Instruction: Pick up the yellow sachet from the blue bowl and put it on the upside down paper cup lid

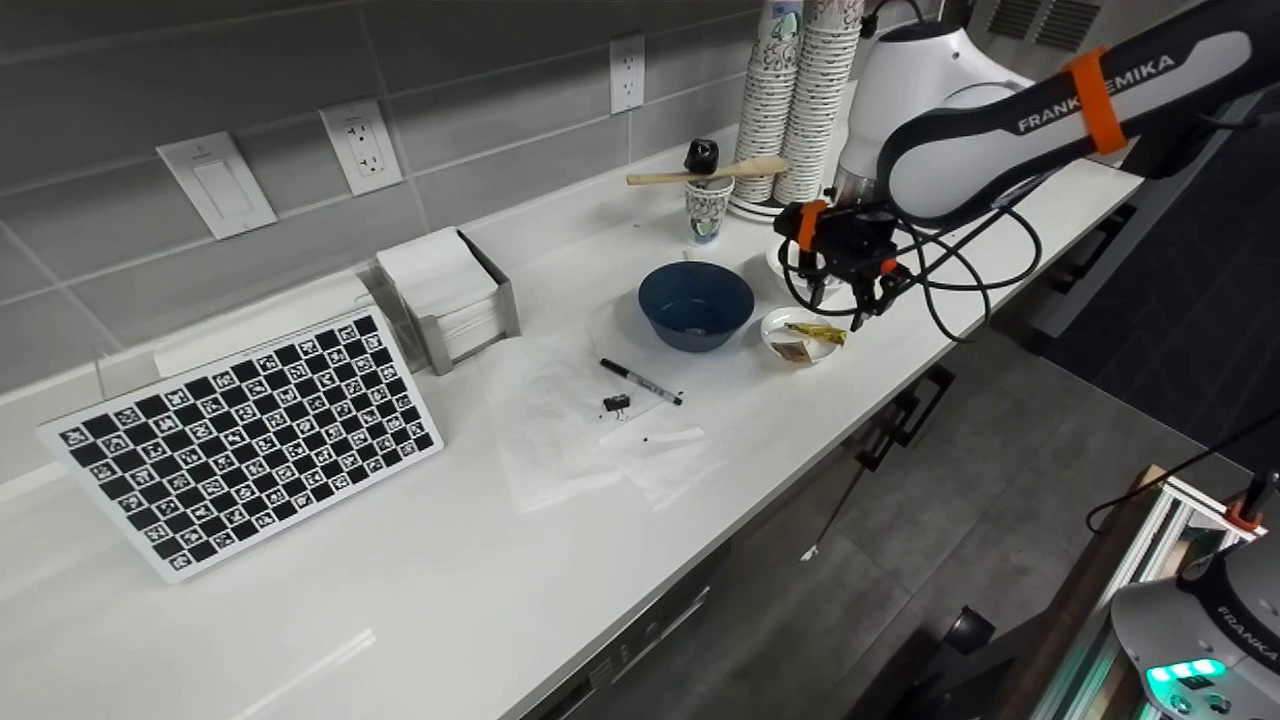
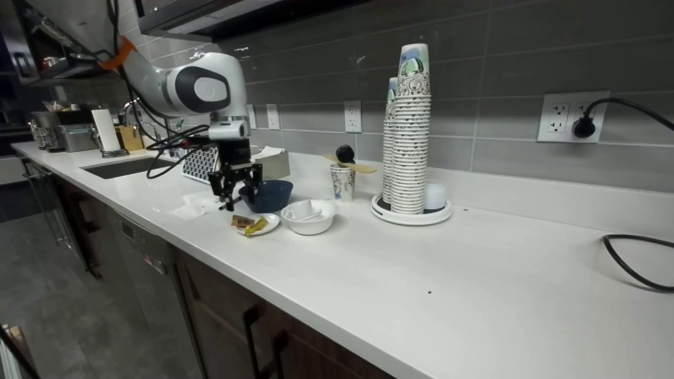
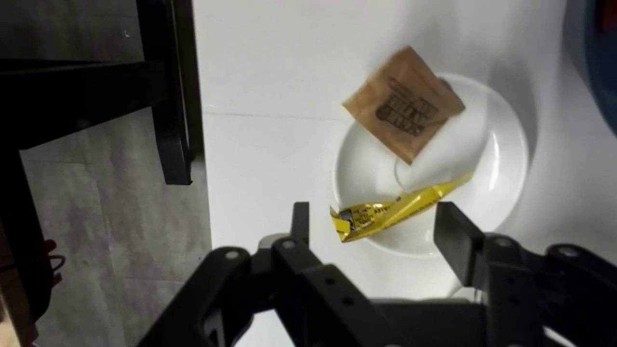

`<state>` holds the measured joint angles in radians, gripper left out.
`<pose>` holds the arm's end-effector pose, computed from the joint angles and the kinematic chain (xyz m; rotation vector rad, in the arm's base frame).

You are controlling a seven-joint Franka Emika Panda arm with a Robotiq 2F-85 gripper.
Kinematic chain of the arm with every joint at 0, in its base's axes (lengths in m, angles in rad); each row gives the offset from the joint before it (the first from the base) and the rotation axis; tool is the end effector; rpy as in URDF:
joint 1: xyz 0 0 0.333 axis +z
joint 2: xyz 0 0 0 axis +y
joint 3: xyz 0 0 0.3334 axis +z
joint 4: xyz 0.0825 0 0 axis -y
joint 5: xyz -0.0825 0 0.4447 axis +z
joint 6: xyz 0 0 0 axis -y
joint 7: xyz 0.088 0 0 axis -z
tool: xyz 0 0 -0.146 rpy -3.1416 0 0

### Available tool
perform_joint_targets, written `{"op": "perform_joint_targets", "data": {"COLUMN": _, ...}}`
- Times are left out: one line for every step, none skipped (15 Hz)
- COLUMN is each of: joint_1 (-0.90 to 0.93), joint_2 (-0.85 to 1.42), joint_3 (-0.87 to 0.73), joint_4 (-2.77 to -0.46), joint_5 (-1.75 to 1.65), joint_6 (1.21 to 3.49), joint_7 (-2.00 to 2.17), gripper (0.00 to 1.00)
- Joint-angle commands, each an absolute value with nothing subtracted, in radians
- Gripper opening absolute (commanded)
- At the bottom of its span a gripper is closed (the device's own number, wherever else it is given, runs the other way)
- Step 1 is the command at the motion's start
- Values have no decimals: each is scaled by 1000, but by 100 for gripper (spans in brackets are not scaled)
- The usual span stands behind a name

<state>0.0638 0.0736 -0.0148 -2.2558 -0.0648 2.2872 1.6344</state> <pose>0.5676 0.0244 0.2639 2.2074 -2.1443 0.0130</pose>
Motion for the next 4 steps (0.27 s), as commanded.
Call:
{"op": "perform_joint_targets", "data": {"joint_1": 100, "joint_2": -128, "joint_3": 43, "joint_4": -2470, "joint_5": -136, "joint_6": 2345, "joint_7": 1592, "gripper": 100}}
{"op": "perform_joint_targets", "data": {"joint_1": 108, "joint_2": -169, "joint_3": 65, "joint_4": -2509, "joint_5": -158, "joint_6": 2354, "joint_7": 1595, "gripper": 100}}
{"op": "perform_joint_targets", "data": {"joint_1": 114, "joint_2": -208, "joint_3": 90, "joint_4": -2545, "joint_5": -175, "joint_6": 2375, "joint_7": 1598, "gripper": 100}}
{"op": "perform_joint_targets", "data": {"joint_1": 87, "joint_2": -83, "joint_3": 79, "joint_4": -2426, "joint_5": -131, "joint_6": 2324, "joint_7": 1601, "gripper": 96}}
